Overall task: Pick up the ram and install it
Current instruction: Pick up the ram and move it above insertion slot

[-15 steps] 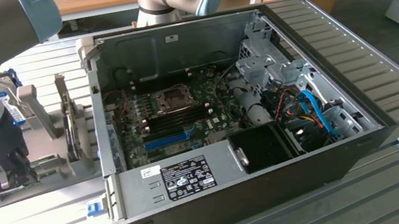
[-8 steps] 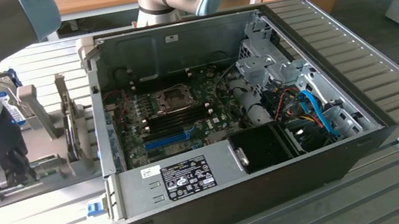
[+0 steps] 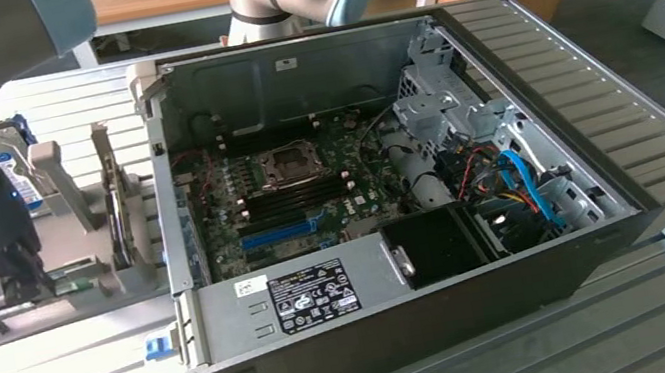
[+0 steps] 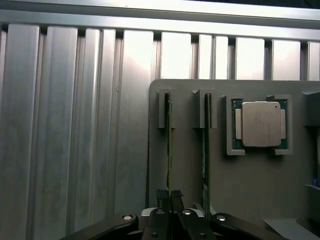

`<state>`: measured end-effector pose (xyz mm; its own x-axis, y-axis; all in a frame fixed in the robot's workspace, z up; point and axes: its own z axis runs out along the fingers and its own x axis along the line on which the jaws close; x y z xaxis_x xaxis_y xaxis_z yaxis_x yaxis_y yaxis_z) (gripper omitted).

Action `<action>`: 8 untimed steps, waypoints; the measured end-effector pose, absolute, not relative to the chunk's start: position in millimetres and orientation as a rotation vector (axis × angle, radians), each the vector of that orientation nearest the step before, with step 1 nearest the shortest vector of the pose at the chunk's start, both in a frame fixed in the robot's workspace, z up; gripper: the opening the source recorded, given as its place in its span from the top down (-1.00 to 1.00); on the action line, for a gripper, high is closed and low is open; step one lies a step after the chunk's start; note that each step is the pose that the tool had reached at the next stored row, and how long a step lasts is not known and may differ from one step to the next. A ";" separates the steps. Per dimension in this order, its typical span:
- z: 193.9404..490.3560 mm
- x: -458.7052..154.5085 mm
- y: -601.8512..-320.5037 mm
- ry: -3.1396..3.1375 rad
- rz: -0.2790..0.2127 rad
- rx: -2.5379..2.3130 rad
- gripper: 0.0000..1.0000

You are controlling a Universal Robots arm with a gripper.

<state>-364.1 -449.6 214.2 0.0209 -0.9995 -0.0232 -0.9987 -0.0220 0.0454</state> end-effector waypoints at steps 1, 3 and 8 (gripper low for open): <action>215.7 -364.0 -449.6 -2.185 -0.076 2.233 0.76; 218.9 -364.0 -449.6 -2.185 -0.076 2.233 0.76; 226.8 -364.0 -449.6 -2.185 -0.076 2.233 0.76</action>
<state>-364.0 -449.6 226.8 0.0210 -0.9995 -0.0232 -0.9987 -0.0220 0.0454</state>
